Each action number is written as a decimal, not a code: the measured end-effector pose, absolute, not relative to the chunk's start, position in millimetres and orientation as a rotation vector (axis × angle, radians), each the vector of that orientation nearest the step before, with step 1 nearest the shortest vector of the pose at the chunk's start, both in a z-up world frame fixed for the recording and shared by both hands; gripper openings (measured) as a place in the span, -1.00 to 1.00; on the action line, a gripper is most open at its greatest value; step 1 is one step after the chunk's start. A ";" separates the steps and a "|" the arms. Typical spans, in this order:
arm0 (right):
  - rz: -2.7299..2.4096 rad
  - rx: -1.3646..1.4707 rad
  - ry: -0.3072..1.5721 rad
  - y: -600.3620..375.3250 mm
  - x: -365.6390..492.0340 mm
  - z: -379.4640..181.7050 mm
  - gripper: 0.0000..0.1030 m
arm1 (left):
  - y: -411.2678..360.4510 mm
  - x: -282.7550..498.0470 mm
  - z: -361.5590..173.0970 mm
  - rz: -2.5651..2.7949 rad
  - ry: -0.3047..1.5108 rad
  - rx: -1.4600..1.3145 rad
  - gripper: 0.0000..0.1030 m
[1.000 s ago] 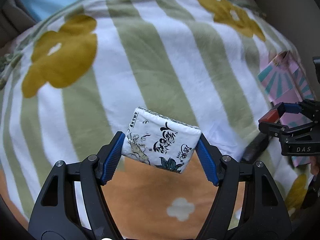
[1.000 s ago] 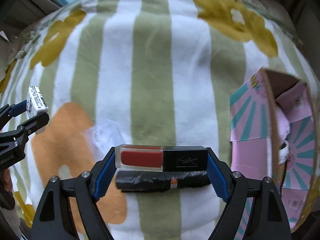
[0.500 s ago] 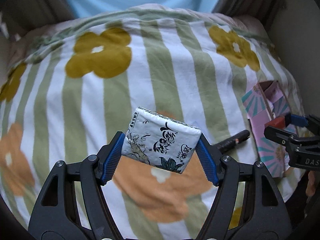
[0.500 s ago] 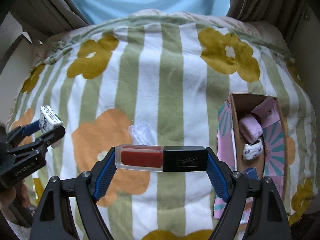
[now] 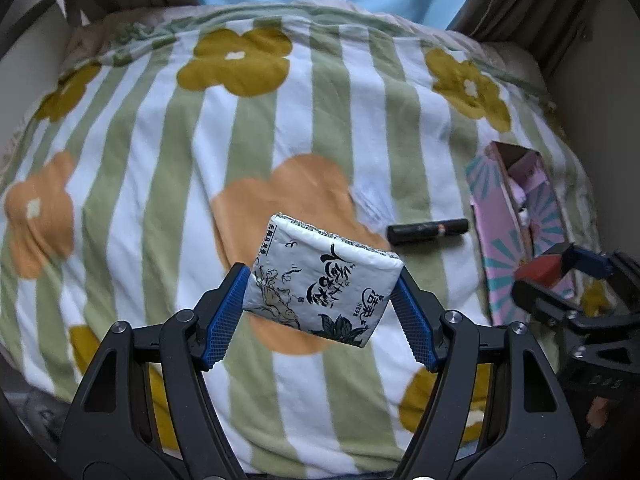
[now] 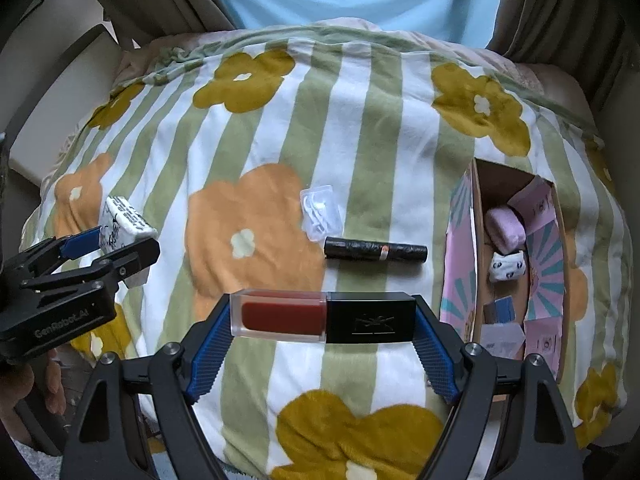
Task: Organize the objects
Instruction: 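Carry the tissue pack and lipstick with both tools over the box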
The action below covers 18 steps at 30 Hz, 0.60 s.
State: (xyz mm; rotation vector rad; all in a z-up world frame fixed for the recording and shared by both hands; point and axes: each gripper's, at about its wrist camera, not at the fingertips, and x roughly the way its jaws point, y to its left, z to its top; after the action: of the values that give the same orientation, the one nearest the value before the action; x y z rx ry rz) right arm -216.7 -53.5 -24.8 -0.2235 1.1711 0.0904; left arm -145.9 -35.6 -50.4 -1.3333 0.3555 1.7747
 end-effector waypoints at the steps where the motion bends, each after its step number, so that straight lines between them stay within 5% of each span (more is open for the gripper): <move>1: 0.094 -0.224 1.164 -54.6 -218.8 -22.8 0.56 | -37.1 -143.7 -49.8 1.778 0.350 -1.329 0.33; 18: 0.031 -0.176 1.038 -101.8 -237.9 31.5 0.56 | 4.2 -113.0 5.3 1.759 0.335 -1.200 0.33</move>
State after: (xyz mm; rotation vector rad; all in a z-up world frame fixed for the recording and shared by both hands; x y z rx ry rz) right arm -237.9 -101.8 31.5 -0.1756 1.0380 0.0311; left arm -113.0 4.2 5.3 -1.1999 0.3351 1.7585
